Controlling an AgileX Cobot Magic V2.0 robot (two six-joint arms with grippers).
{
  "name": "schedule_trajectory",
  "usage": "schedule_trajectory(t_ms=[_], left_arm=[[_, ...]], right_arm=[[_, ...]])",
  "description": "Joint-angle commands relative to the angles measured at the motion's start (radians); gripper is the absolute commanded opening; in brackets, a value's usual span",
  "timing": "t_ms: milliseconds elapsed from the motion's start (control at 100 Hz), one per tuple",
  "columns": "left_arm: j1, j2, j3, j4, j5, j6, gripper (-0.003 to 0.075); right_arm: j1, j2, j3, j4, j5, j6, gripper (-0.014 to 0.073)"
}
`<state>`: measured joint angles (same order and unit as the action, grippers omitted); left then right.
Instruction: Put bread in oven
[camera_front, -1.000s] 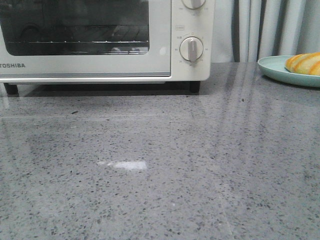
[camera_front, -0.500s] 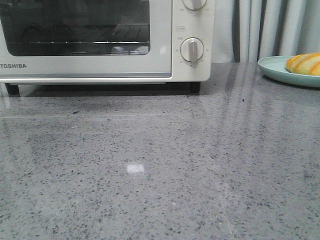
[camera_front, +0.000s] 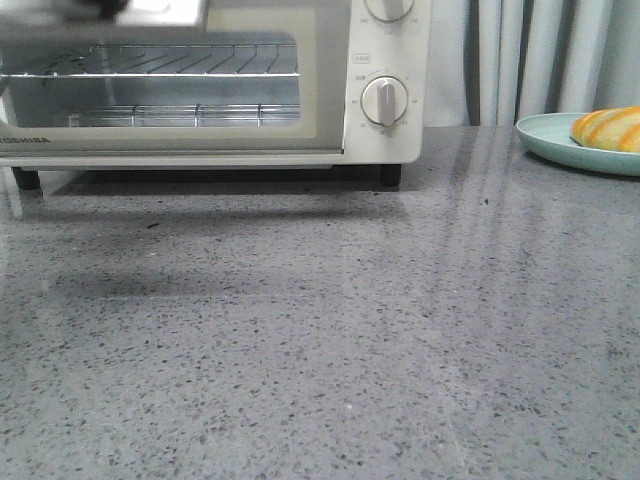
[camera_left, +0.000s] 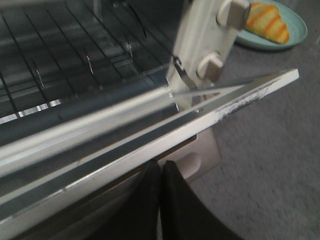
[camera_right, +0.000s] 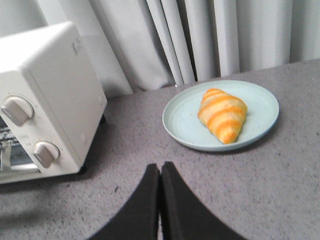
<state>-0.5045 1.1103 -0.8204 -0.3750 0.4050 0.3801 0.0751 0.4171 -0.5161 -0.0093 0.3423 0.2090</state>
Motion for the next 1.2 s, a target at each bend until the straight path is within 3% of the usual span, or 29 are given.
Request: schedule_trajectory(t_ms=[0, 390, 650, 930, 1190], left_arm=[[0.005, 0.017, 0.062, 0.026, -0.008, -0.004, -0.0021], [0.005, 0.0, 0.176, -0.002, -0.046, -0.004, -0.0022], [0.005, -0.172, 0.174, -0.049, -0.016, -0.004, -0.0021], [0.005, -0.479, 0.174, -0.054, 0.041, -0.004, -0.0022], [0.005, -0.624, 0.185, -0.054, 0.064, -0.004, -0.0022]], right_arm=[[-0.006, 0.012, -0.037, -0.002, -0.122, -0.002, -0.0048], [-0.006, 0.023, -0.05, -0.002, -0.158, -0.002, -0.0048], [-0.006, 0.086, -0.122, -0.011, -0.114, -0.002, -0.0048], [-0.006, 0.248, -0.292, -0.072, -0.001, -0.002, -0.0048], [-0.006, 0.516, -0.512, -0.128, 0.24, -0.002, -0.0047]])
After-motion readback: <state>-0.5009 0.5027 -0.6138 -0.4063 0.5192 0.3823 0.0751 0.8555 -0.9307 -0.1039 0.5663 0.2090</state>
